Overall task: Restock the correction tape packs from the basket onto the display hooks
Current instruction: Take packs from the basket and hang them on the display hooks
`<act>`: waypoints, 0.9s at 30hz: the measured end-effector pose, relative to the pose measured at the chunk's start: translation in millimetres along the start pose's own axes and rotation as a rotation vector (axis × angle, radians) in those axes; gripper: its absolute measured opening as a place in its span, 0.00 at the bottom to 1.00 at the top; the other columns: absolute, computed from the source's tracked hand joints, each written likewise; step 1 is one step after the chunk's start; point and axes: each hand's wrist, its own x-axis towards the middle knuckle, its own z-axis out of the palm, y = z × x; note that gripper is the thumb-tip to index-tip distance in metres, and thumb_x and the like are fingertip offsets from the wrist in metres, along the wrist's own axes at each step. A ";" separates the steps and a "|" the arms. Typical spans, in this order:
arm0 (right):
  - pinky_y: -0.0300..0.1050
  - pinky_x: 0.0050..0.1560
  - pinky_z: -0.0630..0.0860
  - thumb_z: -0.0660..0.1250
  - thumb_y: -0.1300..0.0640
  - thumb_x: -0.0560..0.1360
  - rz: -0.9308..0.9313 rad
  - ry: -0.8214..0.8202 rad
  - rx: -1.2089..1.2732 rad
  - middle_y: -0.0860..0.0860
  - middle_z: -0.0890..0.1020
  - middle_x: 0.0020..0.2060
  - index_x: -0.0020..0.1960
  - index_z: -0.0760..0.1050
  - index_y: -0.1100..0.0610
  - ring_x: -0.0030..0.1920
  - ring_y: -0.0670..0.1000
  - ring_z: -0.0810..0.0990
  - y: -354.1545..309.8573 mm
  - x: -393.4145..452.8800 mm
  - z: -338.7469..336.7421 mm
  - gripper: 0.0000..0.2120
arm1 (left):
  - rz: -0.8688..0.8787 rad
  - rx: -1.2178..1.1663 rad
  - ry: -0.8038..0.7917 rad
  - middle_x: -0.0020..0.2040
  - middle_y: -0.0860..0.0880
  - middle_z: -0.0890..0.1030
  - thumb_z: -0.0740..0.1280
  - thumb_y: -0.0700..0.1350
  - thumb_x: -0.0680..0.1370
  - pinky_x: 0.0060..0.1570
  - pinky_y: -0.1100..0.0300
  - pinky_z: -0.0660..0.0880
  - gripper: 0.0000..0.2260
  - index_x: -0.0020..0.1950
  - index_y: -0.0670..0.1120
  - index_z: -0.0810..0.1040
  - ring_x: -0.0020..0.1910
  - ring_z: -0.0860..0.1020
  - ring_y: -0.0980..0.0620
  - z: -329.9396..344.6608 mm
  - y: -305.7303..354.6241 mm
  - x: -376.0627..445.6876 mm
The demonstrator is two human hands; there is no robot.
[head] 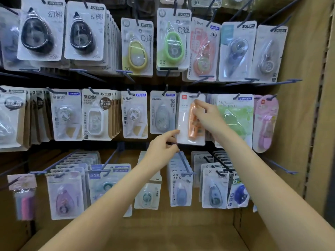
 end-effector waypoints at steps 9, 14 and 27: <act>0.38 0.68 0.54 0.60 0.61 0.78 -0.295 0.089 -0.321 0.55 0.57 0.73 0.65 0.72 0.57 0.74 0.53 0.55 -12.8 -74.2 45.1 0.15 | 0.058 0.179 0.357 0.45 0.53 0.79 0.60 0.34 0.76 0.41 0.72 0.72 0.14 0.58 0.47 0.74 0.42 0.79 0.56 -71.9 -42.3 -86.5; 0.42 0.62 0.68 0.60 0.62 0.77 -0.379 -0.204 -0.140 0.54 0.69 0.65 0.58 0.77 0.56 0.62 0.54 0.72 -40.5 -134.1 171.5 0.12 | -0.109 0.308 0.528 0.41 0.58 0.77 0.57 0.37 0.72 0.42 0.60 0.74 0.14 0.54 0.48 0.73 0.39 0.80 0.52 -151.5 -92.0 -210.9; 0.42 0.49 0.72 0.66 0.62 0.75 -0.208 -1.693 -0.352 0.53 0.77 0.51 0.59 0.76 0.57 0.51 0.52 0.75 101.6 -431.6 552.4 0.13 | -1.274 0.531 0.770 0.46 0.44 0.82 0.60 0.33 0.73 0.48 0.54 0.73 0.13 0.54 0.41 0.78 0.47 0.80 0.45 -233.1 -292.2 -689.8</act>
